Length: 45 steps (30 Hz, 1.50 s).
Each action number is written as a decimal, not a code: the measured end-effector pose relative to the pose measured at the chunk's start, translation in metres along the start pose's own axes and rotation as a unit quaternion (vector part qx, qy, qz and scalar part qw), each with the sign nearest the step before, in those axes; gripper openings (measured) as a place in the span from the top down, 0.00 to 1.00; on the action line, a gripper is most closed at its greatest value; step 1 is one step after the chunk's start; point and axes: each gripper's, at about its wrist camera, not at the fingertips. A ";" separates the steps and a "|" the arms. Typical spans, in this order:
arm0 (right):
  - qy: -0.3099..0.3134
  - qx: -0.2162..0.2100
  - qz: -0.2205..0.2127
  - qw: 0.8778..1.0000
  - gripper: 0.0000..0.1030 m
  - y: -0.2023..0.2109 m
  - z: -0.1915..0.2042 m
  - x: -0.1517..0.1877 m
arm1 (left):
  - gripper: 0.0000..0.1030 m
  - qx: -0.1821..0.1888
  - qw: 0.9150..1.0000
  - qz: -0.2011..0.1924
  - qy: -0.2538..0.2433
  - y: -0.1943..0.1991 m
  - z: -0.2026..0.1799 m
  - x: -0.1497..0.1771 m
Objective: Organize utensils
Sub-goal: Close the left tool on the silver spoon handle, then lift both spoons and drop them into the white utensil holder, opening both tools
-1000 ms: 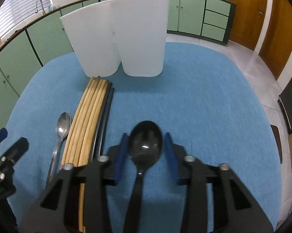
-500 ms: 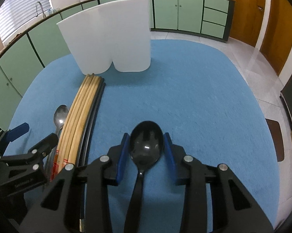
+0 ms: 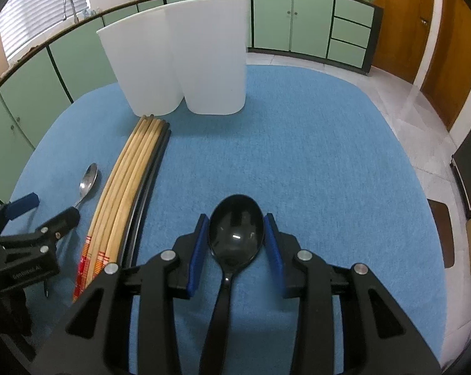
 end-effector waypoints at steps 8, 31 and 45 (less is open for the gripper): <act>-0.002 -0.002 0.009 1.000 0.60 -0.002 -0.005 -0.006 | 0.09 0.009 1.000 -0.013 -0.013 0.001 -0.017 -0.020; -0.009 -0.001 0.046 0.999 0.67 -0.010 -0.002 -0.020 | 0.57 0.030 0.999 0.003 -0.014 -0.006 -0.043 -0.020; 0.002 -0.077 -0.130 0.988 0.67 0.047 -0.012 -0.018 | 0.73 0.095 0.981 -0.168 0.036 0.071 -0.023 0.001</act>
Point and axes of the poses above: each gripper's, at about its wrist camera, not at the fingertips, and y roughly against the way its jaws point, z to its left, x to its underside, and after that the axes turned 5 degrees about -x, right-handed
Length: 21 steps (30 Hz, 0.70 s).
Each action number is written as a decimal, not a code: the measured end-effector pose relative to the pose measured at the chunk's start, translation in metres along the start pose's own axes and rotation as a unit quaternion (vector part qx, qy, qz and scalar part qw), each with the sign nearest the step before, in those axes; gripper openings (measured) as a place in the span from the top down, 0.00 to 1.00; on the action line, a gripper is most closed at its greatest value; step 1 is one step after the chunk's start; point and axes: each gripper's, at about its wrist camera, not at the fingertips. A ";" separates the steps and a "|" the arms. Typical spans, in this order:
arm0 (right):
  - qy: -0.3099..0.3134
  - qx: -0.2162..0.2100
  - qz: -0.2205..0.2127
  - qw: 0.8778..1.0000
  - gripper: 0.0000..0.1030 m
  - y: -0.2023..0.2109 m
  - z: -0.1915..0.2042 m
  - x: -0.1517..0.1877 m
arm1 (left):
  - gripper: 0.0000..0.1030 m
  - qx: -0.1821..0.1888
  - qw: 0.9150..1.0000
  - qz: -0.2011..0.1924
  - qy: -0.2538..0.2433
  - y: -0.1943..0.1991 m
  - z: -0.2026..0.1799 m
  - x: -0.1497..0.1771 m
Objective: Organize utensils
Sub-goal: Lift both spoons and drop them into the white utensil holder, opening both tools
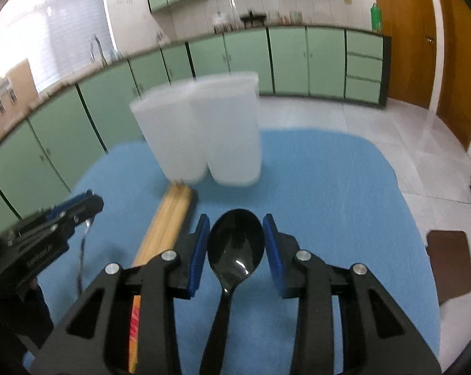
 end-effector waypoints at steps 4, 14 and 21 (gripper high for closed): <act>0.011 -0.015 -0.054 0.998 0.67 0.014 -0.004 -0.020 | 0.73 0.013 0.999 -0.041 0.006 0.012 0.000 -0.011; 0.016 -0.061 -0.152 0.986 0.67 0.036 -0.011 -0.096 | 0.73 0.053 0.988 -0.141 0.019 0.044 0.001 -0.079; 0.013 -0.046 -0.209 0.977 0.67 0.010 -0.024 -0.160 | 0.73 0.067 0.977 -0.199 0.030 0.028 -0.007 -0.151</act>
Point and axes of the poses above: each gripper's, at about its wrist camera, not at the fingertips, and y roughly against the way its jaws point, z to its left, x to its underside, and after that the axes turned 5 degrees about -x, right-handed
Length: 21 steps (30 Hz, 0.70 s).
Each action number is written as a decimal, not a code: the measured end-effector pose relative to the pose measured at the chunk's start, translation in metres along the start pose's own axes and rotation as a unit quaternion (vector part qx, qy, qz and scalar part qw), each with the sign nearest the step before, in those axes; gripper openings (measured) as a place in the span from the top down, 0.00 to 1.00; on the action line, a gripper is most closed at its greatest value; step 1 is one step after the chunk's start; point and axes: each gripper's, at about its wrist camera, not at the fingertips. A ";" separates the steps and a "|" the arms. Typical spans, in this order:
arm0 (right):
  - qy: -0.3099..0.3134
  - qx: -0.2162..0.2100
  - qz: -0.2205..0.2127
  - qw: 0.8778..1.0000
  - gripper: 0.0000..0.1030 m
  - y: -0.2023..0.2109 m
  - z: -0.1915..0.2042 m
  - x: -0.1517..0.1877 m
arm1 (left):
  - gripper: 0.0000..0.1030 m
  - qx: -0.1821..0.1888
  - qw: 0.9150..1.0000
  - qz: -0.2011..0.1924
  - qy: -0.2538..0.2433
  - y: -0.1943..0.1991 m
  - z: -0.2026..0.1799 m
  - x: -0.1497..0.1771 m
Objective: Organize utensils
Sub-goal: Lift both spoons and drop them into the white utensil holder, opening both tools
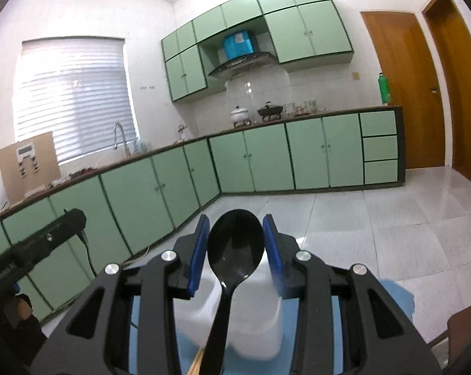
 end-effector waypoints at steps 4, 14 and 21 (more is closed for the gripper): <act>-0.005 0.034 -0.017 0.999 0.67 -0.034 -0.018 -0.013 | 0.73 -0.004 1.000 -0.007 -0.001 -0.036 -0.003 -0.016; -0.017 0.085 0.024 0.996 0.67 -0.096 -0.044 0.023 | 0.73 -0.029 0.998 0.054 -0.002 -0.098 0.004 0.021; -0.019 0.067 0.057 0.996 0.64 -0.093 -0.037 0.045 | 0.73 -0.032 0.996 0.085 -0.003 -0.101 0.010 0.040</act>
Point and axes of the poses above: each gripper's, at about its wrist camera, not at the fingertips, and y roughly against the way its jaws point, z to its left, x to its underside, and after that the axes turned 5 degrees about -x, right-handed
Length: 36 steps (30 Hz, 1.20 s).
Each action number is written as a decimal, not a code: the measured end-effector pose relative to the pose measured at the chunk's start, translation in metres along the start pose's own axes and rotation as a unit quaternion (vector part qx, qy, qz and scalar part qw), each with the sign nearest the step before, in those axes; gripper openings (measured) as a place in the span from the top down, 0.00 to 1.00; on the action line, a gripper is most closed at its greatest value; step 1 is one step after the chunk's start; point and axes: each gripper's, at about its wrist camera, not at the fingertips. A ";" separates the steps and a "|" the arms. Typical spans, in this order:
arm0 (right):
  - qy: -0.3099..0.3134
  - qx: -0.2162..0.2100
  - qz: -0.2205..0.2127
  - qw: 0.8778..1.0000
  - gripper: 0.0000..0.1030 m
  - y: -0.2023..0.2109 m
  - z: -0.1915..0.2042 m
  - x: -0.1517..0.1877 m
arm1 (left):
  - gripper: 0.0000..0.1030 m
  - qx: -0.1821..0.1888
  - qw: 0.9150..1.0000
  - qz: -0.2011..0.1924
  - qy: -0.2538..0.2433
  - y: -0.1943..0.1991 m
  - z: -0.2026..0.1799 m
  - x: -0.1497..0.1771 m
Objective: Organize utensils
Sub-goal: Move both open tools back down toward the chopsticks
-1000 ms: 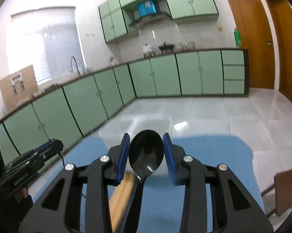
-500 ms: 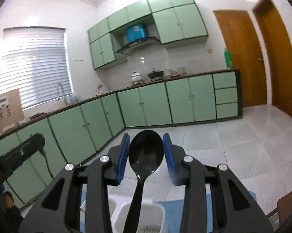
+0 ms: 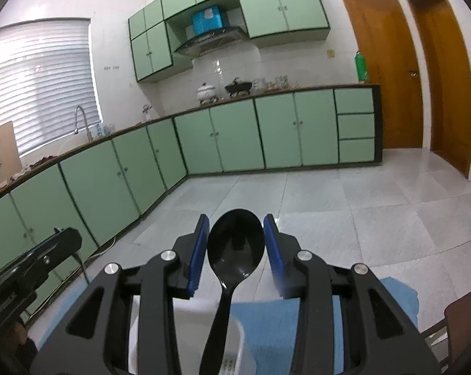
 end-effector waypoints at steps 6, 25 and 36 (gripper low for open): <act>-0.023 -0.001 0.004 1.000 0.53 0.036 -0.003 0.003 | 0.66 -0.004 1.000 0.003 0.009 0.022 0.009 0.001; -0.022 0.013 0.190 0.981 0.31 0.202 0.061 0.182 | 0.37 -0.063 0.979 0.188 -0.040 0.164 0.011 0.173; 0.006 -0.027 0.257 0.966 0.49 0.220 0.098 0.230 | 0.34 -0.090 0.965 0.238 -0.058 0.184 0.018 0.216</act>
Point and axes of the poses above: each gripper's, at about its wrist camera, not at the fingertips, and y roughly against the way its jaws point, z to its left, x to its underside, and after that the axes turned 5 degrees about -x, right-handed
